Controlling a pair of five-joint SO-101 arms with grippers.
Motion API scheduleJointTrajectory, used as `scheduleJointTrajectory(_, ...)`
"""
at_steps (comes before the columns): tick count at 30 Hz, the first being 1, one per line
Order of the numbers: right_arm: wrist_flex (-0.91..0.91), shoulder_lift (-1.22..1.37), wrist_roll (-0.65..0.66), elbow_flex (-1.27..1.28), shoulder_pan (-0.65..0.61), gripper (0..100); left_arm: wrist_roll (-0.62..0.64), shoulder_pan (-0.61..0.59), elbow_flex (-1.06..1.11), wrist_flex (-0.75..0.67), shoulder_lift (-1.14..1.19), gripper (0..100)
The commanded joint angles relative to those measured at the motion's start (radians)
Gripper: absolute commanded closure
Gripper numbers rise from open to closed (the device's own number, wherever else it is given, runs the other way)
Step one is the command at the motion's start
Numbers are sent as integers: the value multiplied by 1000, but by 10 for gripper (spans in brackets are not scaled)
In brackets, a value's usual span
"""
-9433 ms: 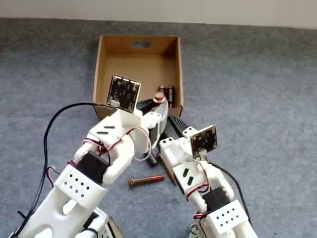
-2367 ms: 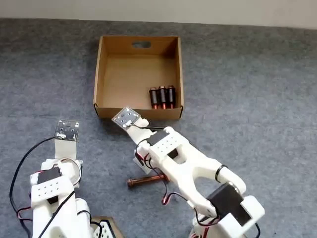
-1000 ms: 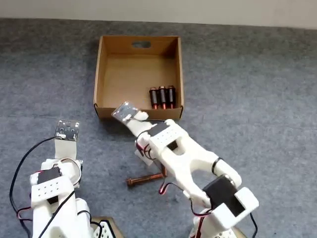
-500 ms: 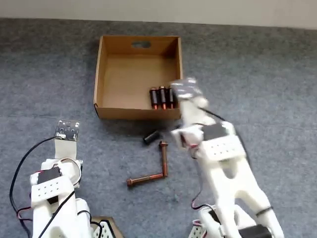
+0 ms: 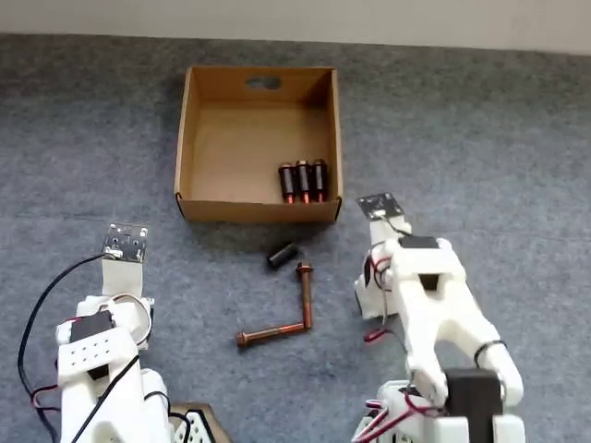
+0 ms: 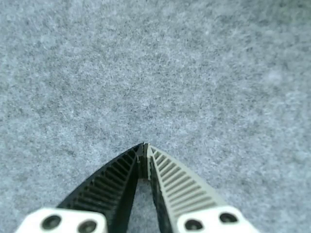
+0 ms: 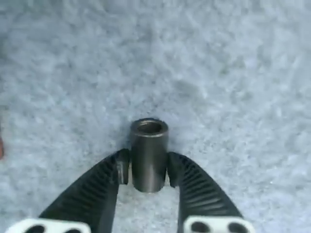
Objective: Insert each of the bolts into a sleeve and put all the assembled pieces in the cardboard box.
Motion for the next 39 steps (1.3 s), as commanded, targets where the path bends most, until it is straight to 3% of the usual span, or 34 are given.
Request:
scheduleJointTrajectory(1, 54, 59, 15, -104, 18, 843, -5, -2, -2, -12, -5, 992)
scheduleJointTrajectory(10, 70, 70, 192, -168, 15, 843, -5, -2, -2, -12, -5, 992)
scheduleJointTrajectory(20, -41, 70, 198, -111, 15, 845, -5, -2, -2, -12, -5, 992)
scheduleJointTrajectory(24, -117, 67, 195, -74, 16, 996, -5, -2, -2, -12, -5, 992)
scheduleJointTrajectory(27, -90, 45, 192, -93, 19, 990, -5, -2, -2, -12, -5, 992)
scheduleJointTrajectory(35, 73, -394, 190, -39, 18, 992, -5, -2, -2, -12, -5, 992)
scheduleJointTrajectory(39, 45, -693, 89, 130, 16, 992, -5, -2, -2, -12, -5, 992)
